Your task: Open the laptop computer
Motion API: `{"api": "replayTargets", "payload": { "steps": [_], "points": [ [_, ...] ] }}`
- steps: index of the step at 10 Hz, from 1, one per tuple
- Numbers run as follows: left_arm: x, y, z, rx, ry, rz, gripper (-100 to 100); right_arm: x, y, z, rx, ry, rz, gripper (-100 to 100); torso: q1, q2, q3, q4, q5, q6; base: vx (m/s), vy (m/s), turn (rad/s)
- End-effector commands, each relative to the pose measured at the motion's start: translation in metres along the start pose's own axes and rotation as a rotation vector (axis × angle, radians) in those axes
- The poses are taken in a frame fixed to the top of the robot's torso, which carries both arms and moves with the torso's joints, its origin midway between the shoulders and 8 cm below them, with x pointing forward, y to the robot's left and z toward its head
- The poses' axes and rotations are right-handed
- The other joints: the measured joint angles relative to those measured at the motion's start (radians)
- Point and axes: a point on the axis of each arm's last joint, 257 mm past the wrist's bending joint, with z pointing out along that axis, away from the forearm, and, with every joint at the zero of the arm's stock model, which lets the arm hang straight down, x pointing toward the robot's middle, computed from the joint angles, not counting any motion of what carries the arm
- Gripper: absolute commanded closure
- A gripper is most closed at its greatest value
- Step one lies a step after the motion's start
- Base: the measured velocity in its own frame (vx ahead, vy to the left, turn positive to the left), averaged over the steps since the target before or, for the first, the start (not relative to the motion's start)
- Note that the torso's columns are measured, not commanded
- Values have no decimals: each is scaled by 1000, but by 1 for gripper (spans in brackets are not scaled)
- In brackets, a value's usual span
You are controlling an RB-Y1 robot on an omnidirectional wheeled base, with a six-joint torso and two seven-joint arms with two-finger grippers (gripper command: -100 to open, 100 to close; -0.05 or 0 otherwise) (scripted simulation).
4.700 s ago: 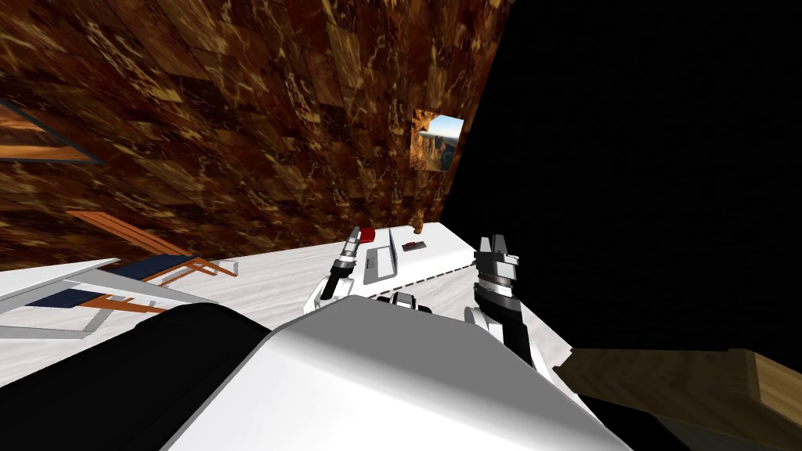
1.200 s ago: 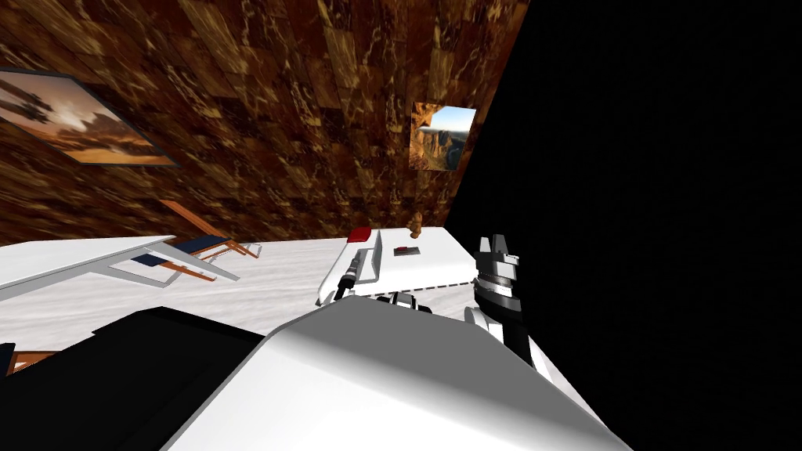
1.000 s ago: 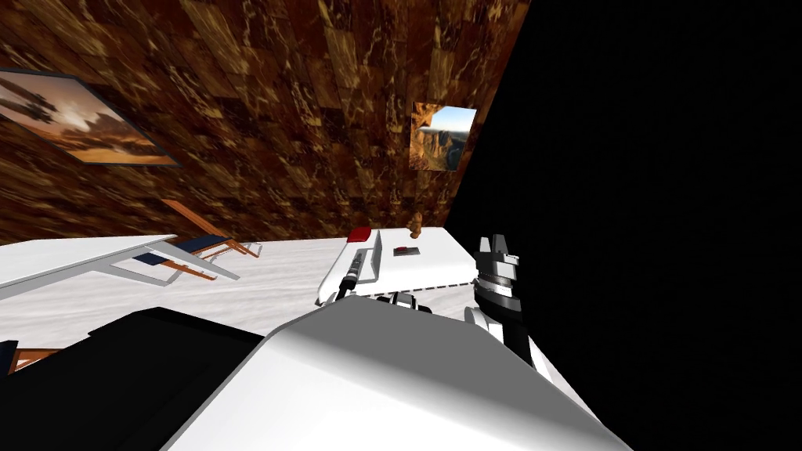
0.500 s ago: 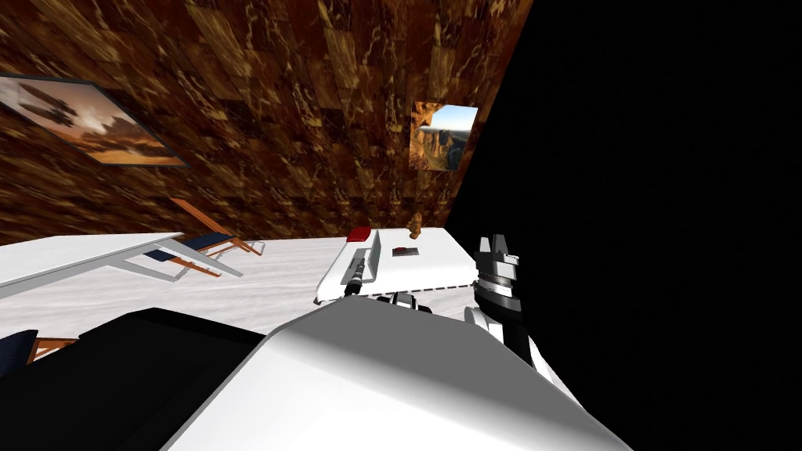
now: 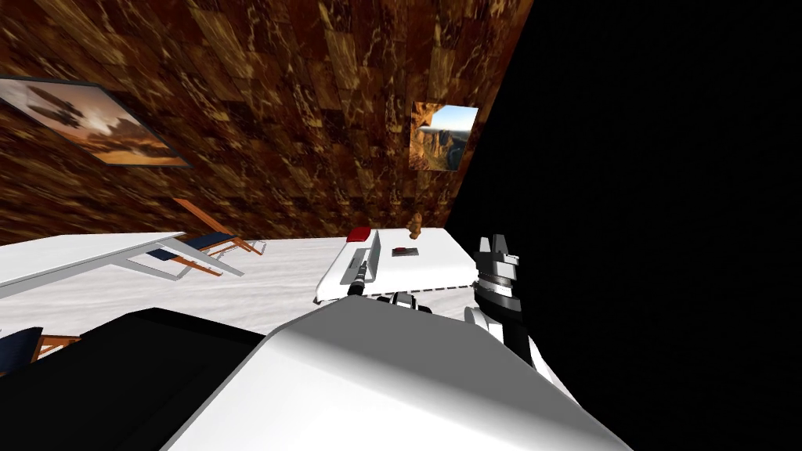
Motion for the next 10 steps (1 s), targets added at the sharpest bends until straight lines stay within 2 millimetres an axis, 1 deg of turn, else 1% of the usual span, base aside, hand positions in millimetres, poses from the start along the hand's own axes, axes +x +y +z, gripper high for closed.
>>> {"api": "replayTargets", "payload": {
  "steps": [1,2,3,4,5,6,7,8,9,10],
  "points": [
    [13,4,-7,0,8,-80,100,0,0,0,0,0,0,0,9,-4,-1,-7,7,0,-46,139,-50],
    [19,6,-11,0,12,-120,100,0,0,0,0,0,0,0,14,-7,-3,-9,8,-3,-47,142,-48],
    [19,6,-11,0,12,-120,100,0,0,0,0,0,0,0,14,-9,-4,-11,9,-4,-26,68,-51],
    [19,6,-11,0,12,-120,100,0,0,0,0,0,0,0,8,-11,-6,-11,8,-3,0,22,36],
    [25,8,-15,0,15,-159,100,0,0,0,0,0,0,0,4,-13,-7,-12,8,0,-9,33,-1],
    [25,8,-15,0,15,-159,100,0,0,0,0,0,0,0,5,-12,-6,-12,9,2,-16,32,-41],
    [31,10,-19,-1,19,-199,100,0,0,0,0,0,0,0,7,-13,-6,-12,11,3,-38,90,-74],
    [31,10,-19,-1,19,-199,100,0,0,0,0,0,0,0,13,-12,-5,-13,12,0,-35,85,-67],
    [31,10,-19,-1,19,-199,100,0,0,0,0,0,0,0,10,-8,-4,-11,10,-2,-9,63,60],
    [37,11,-23,-2,21,-238,100,0,0,0,0,0,0,0,8,-11,-5,-12,10,-1,-18,37,-46]
  ]
}}
